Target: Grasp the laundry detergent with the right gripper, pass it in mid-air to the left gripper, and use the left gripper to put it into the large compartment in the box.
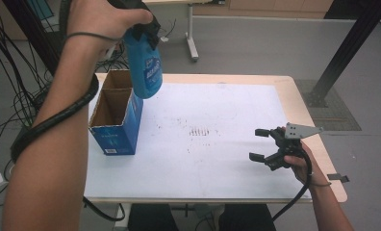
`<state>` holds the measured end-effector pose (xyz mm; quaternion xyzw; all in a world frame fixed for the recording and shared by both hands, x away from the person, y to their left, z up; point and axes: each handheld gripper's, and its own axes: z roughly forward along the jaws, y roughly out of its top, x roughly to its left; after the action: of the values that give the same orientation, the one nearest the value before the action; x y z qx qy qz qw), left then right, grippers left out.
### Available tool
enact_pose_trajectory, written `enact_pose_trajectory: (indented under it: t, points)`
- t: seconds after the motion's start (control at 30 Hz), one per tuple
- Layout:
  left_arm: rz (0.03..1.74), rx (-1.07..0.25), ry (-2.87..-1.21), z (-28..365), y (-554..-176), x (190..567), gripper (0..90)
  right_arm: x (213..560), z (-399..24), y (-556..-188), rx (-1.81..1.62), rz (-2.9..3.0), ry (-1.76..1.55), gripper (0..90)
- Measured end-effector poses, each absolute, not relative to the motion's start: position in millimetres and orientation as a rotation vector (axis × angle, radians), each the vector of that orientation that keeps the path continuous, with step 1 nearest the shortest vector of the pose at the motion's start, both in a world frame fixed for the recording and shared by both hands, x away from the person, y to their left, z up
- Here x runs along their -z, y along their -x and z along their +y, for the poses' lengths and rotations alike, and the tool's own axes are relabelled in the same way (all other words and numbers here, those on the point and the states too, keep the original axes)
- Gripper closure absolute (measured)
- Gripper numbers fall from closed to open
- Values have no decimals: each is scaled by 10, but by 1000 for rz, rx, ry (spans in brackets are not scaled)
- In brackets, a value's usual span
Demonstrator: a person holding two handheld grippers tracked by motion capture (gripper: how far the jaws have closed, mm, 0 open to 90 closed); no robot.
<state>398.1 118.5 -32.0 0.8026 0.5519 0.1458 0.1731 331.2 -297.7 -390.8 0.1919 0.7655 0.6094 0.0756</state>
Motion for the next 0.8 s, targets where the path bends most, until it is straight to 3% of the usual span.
enact_pose_trajectory:
  t: [0.43,0.8]
  points:
    - [1785,-431,-2117,1884,-4004,140,373,3900,-2933,-3336,-1835,2302,-563,30]
    - [1901,-386,-2054,2215,-4068,309,373,3899,-2886,-3341,-1835,2311,-552,30]
